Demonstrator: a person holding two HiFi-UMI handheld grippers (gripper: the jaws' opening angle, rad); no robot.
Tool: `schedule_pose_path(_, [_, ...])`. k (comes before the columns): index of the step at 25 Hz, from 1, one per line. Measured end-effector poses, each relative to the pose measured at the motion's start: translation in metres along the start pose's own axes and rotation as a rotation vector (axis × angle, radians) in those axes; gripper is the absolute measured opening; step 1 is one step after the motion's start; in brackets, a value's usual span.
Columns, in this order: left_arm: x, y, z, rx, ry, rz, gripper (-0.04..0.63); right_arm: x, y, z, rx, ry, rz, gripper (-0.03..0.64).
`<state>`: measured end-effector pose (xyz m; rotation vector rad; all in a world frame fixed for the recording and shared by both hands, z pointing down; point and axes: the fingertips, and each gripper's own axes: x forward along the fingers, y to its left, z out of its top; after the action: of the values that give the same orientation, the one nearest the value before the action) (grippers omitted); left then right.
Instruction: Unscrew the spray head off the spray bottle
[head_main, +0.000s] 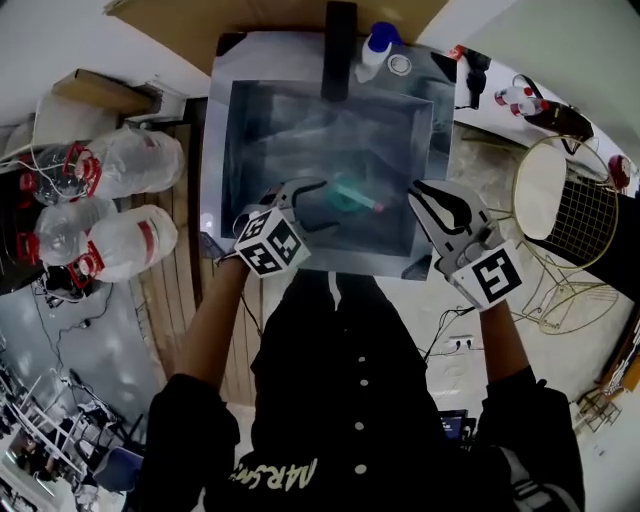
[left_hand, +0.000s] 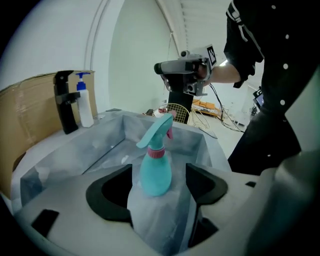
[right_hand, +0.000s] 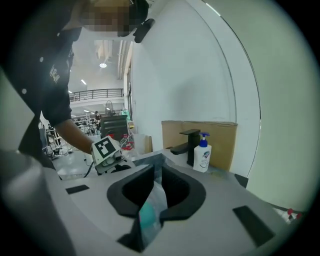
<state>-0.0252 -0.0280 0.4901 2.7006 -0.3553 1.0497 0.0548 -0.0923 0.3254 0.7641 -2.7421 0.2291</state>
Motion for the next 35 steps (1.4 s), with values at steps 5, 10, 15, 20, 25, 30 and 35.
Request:
schedule_pose_path(5, [0.031,0.005,-0.014,0.041,0.036,-0.071,0.371,0.027,0.008,-0.022,0.007,0.052,0.109,0.153])
schedule_pose_path(10, [0.054,0.008,-0.028,0.089,0.021,-0.114,0.383,0.046,0.03,-0.056,-0.078,0.197,0.237,0.221])
schedule_pose_path(15, [0.073,0.013,-0.035,0.14,-0.006,-0.135,0.388,0.061,0.045,-0.092,-0.166,0.322,0.302,0.235])
schedule_pose_path(20, [0.09,0.013,-0.034,0.174,-0.054,-0.157,0.387,0.075,0.051,-0.11,-0.184,0.357,0.326,0.236])
schedule_pose_path(25, [0.098,0.011,-0.034,0.202,-0.099,-0.133,0.38,0.087,0.051,-0.122,-0.199,0.395,0.312,0.235])
schedule_pose_path(30, [0.099,0.015,-0.034,0.199,-0.13,-0.132,0.379,0.099,0.052,-0.135,-0.239,0.443,0.325,0.219])
schedule_pose_path(35, [0.099,0.019,-0.034,0.194,-0.129,-0.119,0.379,0.103,0.052,-0.137,-0.207,0.448,0.335,0.153])
